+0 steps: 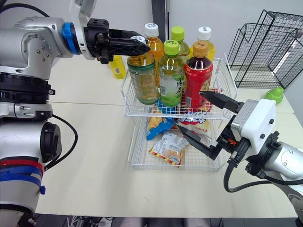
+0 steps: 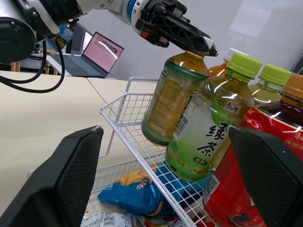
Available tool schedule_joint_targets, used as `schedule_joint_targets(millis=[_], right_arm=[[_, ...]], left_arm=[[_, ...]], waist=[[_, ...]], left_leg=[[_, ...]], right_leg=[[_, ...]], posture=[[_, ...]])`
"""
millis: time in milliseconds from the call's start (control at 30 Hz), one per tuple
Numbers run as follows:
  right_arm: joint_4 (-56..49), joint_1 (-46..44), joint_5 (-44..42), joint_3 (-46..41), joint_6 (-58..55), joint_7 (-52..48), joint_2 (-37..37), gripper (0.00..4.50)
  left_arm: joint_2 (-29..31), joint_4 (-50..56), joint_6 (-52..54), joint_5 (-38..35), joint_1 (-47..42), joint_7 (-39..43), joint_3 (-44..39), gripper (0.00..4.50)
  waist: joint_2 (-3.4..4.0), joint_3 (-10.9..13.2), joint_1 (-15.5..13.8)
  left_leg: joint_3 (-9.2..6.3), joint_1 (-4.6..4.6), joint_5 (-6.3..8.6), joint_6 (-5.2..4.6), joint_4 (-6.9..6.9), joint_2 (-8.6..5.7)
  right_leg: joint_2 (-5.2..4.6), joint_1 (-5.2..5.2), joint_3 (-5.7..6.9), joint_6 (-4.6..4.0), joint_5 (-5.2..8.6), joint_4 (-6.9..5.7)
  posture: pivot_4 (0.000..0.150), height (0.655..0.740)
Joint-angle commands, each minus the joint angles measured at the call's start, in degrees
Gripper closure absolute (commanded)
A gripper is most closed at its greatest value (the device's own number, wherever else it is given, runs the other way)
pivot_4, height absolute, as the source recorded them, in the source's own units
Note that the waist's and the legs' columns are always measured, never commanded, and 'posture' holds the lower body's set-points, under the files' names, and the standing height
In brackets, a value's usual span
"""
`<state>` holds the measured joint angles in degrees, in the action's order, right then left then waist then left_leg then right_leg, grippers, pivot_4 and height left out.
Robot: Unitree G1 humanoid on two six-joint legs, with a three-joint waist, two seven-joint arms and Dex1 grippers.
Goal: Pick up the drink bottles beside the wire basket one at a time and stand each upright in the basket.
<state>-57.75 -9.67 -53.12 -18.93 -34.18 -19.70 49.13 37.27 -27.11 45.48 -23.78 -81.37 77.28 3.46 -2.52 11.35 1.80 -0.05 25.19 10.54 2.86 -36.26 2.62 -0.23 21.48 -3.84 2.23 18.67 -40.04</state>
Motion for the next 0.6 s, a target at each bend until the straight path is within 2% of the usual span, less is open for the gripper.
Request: schedule_joint_targets(millis=[33,167,233,267,500,600], right_arm=[[-1.2,-0.6,-0.5,-0.5,0.7,0.6,0.7,0.00],[-1.2,-0.6,-0.3,-0.1,0.7,0.5,0.6,0.00],[-1.2,-0.6,-0.2,0.0,0.7,0.6,0.5,0.00],[-1.2,-0.6,-0.1,0.0,0.8,0.6,0.5,0.00],[-0.6,-1.1,0.4,0.0,1.0,0.8,0.3,0.00],[-0.7,-0.9,0.1,-0.4,0.9,0.8,0.4,0.00]], left_arm=[[0.4,2.2,-0.7,-0.3,-0.6,-0.1,-0.8,3.14],[0.9,2.0,-1.3,-0.1,-0.2,1.5,-0.1,3.14],[0.9,1.1,-1.5,0.0,-0.8,1.9,-0.4,2.42],[1.0,0.8,-1.3,-0.2,-1.1,2.2,-0.5,2.25],[2.1,-1.0,-2.6,0.1,-2.0,2.9,-1.0,0.06],[3.3,-1.5,-3.0,0.2,-2.5,3.6,-1.1,0.03]], waist=[[0.00,0.0,0.0],[0.00,0.0,0.0],[0.00,0.0,0.0],[0.00,0.0,0.0],[0.00,0.0,0.0],[0.00,0.0,0.0]], left_leg=[[-0.01,0.00,0.00,0.00,0.00,0.02],[-0.01,0.00,0.00,0.00,0.00,0.02],[-0.02,0.00,0.00,0.00,0.00,0.02],[-0.02,0.00,0.00,0.00,0.00,0.01],[-0.01,-0.02,0.00,0.00,0.00,0.02],[-0.02,-0.02,0.00,0.00,0.00,0.02]], right_leg=[[0.01,0.00,0.01,0.00,0.00,0.00],[0.02,0.00,0.02,0.00,0.00,0.00],[0.02,0.00,0.03,0.00,0.00,0.00],[0.02,-0.01,0.03,0.00,0.00,0.00],[0.02,-0.01,0.02,0.00,0.00,-0.01],[0.02,-0.02,0.03,0.00,0.00,-0.01]], posture=[[0.150,0.7360],[0.150,0.7360],[0.150,0.7360],[0.150,0.7360],[0.150,0.7360],[0.150,0.7360]])
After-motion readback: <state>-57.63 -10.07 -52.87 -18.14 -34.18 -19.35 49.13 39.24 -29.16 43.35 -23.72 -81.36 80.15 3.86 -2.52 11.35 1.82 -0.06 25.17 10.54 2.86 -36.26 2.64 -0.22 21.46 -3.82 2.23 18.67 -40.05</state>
